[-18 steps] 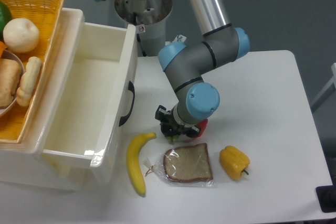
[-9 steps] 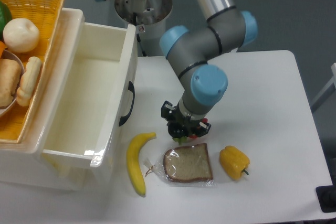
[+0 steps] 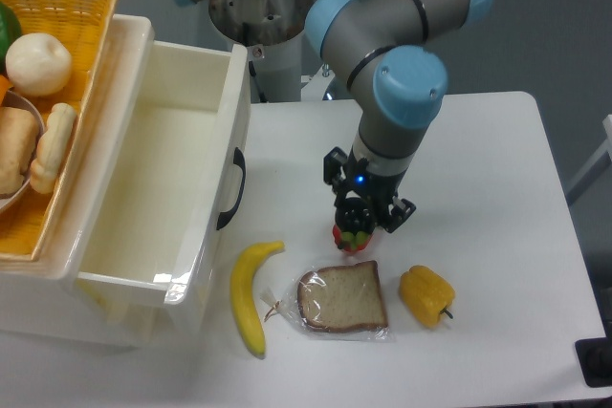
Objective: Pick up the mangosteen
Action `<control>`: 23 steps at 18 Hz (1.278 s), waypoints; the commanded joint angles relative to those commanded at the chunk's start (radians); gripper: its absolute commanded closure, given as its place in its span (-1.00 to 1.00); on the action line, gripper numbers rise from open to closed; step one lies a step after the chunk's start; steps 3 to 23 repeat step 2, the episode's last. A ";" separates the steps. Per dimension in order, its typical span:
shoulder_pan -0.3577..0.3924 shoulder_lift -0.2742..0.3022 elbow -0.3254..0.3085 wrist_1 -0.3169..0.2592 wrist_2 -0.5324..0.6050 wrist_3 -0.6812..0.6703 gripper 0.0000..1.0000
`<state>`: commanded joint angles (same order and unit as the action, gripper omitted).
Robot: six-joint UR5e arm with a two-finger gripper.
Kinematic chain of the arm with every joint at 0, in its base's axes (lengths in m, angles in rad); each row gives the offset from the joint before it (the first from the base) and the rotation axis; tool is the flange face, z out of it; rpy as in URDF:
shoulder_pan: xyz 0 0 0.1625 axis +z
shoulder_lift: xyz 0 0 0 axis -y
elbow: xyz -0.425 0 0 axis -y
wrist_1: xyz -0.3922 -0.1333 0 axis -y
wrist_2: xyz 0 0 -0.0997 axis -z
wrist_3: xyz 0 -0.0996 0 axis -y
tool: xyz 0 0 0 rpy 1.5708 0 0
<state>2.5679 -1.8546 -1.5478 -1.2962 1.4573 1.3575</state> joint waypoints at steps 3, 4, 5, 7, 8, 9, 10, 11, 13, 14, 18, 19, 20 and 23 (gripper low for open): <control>0.002 0.005 -0.005 0.000 0.002 0.000 0.57; 0.002 0.005 -0.005 0.000 0.002 0.000 0.57; 0.002 0.005 -0.005 0.000 0.002 0.000 0.57; 0.002 0.005 -0.005 0.000 0.002 0.000 0.57; 0.002 0.005 -0.005 0.000 0.002 0.000 0.57; 0.002 0.005 -0.005 0.000 0.002 0.000 0.57; 0.002 0.005 -0.005 0.000 0.002 0.000 0.57; 0.002 0.005 -0.005 0.000 0.002 0.000 0.57; 0.002 0.005 -0.005 0.000 0.002 0.000 0.57; 0.002 0.005 -0.005 0.000 0.002 0.000 0.57; 0.002 0.005 -0.005 0.000 0.002 0.000 0.57; 0.002 0.005 -0.005 0.000 0.002 0.000 0.57; 0.002 0.005 -0.005 0.000 0.002 0.000 0.57; 0.002 0.005 -0.005 0.000 0.002 0.000 0.57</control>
